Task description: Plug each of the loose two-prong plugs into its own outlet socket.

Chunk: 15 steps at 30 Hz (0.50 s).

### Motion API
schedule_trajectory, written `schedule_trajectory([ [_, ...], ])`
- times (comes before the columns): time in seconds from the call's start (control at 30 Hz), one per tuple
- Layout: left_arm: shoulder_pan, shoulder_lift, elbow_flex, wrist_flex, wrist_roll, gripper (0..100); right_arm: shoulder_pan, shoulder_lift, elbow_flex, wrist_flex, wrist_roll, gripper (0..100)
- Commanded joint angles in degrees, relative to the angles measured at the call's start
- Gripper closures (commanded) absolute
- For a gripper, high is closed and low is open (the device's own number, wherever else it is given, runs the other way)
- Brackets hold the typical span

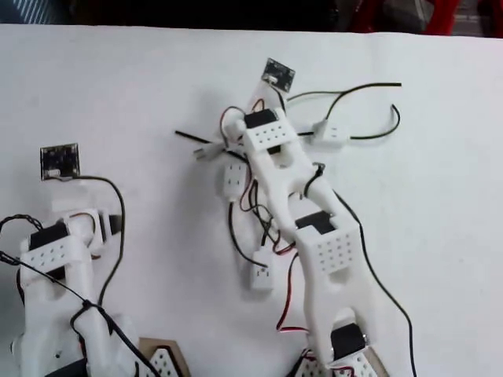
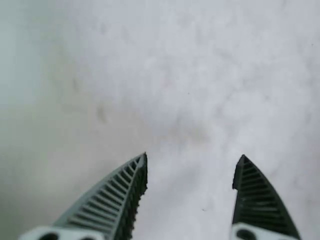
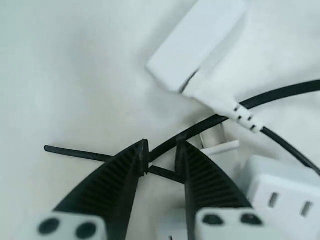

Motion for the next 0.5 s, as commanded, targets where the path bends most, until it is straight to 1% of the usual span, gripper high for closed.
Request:
schedule_trajectory([
  [0.0, -0.4, -1.7, -0.2, -1.0, 0.2, 72, 1.9, -0.6, -2.5, -2.2, 0.0, 90.5],
  [0.1, -0.4, -1.7, -0.2, -1.0, 0.2, 72, 2.6, -0.5, -2.2, -3.6, 0.0, 90.4],
  [0.47, -0.5, -1.6, -0.2, -1.0, 0.2, 72, 1.9, 3.7, -2.5, -2.5, 0.1, 90.3],
])
